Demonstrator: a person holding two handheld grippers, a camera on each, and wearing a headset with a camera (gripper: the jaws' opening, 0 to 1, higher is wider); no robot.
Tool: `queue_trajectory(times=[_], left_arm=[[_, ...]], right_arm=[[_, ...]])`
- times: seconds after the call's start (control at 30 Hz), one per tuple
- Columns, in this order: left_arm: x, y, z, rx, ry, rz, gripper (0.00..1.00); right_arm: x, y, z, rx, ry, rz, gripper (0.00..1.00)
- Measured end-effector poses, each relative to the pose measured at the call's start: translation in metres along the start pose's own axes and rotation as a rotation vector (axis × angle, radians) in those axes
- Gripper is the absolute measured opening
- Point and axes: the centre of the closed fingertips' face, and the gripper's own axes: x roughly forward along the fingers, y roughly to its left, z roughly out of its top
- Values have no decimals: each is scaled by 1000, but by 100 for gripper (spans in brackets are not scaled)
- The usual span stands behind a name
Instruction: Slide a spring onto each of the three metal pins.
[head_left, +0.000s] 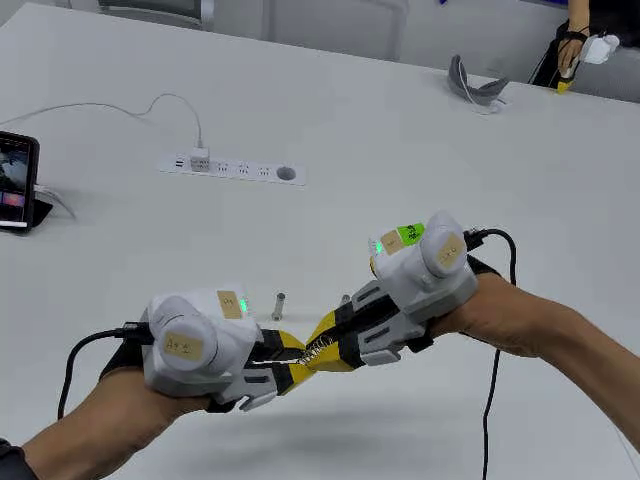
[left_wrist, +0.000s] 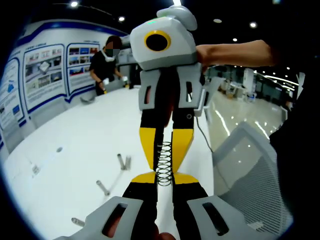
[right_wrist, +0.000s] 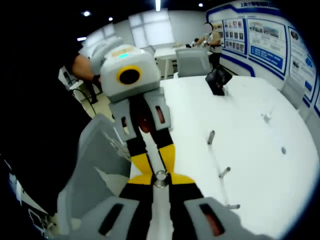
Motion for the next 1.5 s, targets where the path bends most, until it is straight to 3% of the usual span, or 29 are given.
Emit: queue_trajectory(times=[0.27,0.6,0.97,1.5], left_arm=[[0,4,-3,-21,-12,28,13],[-16,16,-21,-89,-10,70,22],[-36,37,-44,-160,17,148,29],[-65,57,-72,-244,48,259,41]], right_arm=[[-1,-3,-2,19,-17,-18,12],[-10,-9,3,70,-96,-55,12],[-6,-21,-11,82,-65,-116,12],[4,-41,-21,81,-14,-131,12]])
